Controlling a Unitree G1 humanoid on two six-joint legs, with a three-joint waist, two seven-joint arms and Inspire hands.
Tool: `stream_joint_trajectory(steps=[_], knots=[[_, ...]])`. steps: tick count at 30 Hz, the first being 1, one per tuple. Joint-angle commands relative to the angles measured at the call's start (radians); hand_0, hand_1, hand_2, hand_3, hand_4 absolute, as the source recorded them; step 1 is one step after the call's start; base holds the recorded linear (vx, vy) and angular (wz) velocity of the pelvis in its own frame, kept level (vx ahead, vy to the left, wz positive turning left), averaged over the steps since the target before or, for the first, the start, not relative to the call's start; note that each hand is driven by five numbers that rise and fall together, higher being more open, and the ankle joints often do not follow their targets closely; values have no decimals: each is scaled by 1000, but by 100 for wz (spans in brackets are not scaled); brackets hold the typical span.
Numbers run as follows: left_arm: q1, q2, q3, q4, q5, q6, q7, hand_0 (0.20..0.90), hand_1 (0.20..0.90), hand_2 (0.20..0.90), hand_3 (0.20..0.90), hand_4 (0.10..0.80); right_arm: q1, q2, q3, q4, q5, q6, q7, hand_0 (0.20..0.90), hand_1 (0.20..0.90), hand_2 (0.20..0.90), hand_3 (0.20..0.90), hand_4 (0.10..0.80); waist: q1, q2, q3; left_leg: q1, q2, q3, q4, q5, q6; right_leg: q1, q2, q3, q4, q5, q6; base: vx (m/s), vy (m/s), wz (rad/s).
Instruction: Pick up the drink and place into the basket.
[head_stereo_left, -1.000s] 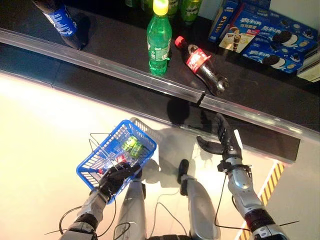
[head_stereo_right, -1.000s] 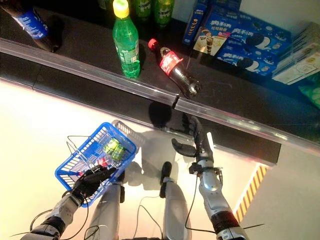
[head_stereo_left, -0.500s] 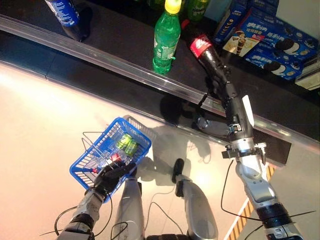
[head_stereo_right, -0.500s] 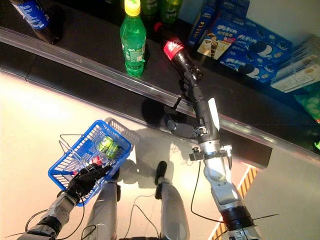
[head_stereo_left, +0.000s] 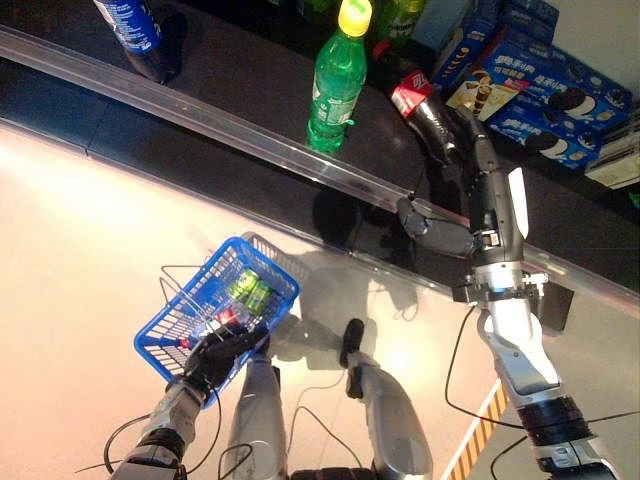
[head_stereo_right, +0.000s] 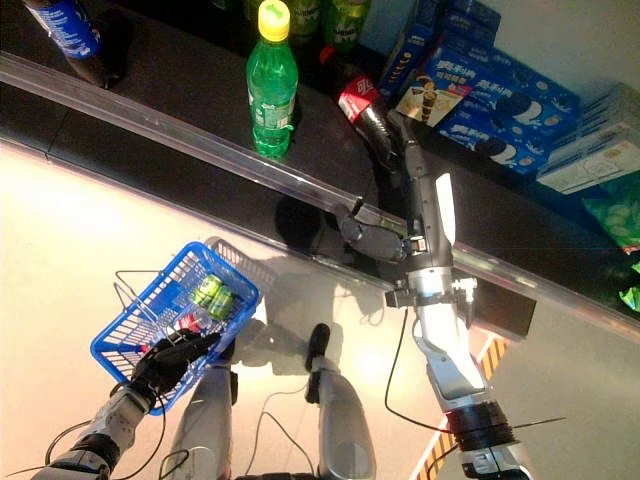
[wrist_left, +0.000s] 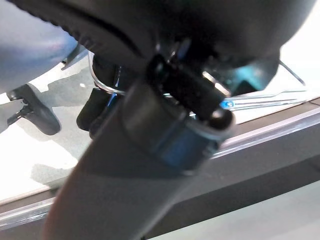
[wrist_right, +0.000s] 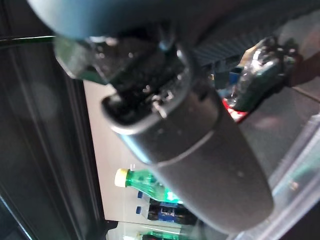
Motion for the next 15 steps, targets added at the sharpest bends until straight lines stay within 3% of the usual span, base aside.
stream_joint_trajectory(steps=[1,15], knots=[[103,-12,-15,-82,-27,-14,-75,300,300,300,200,100,-53,-70,-124,-199,-12,-78,-70,900,900,900,900,800,11,6,-33,2,-28,-2,-29,51,86,72,5,61,18,-30,20,0,0,0],[76,-7,-41,-96,-5,6,-48,300,300,300,200,100,-219,-131,-123,-123,-32,56,-207,900,900,900,900,800,41,1,-23,16,-33,-10,-43,49,89,96,5,45,-6,-23,21,0,-2,0]])
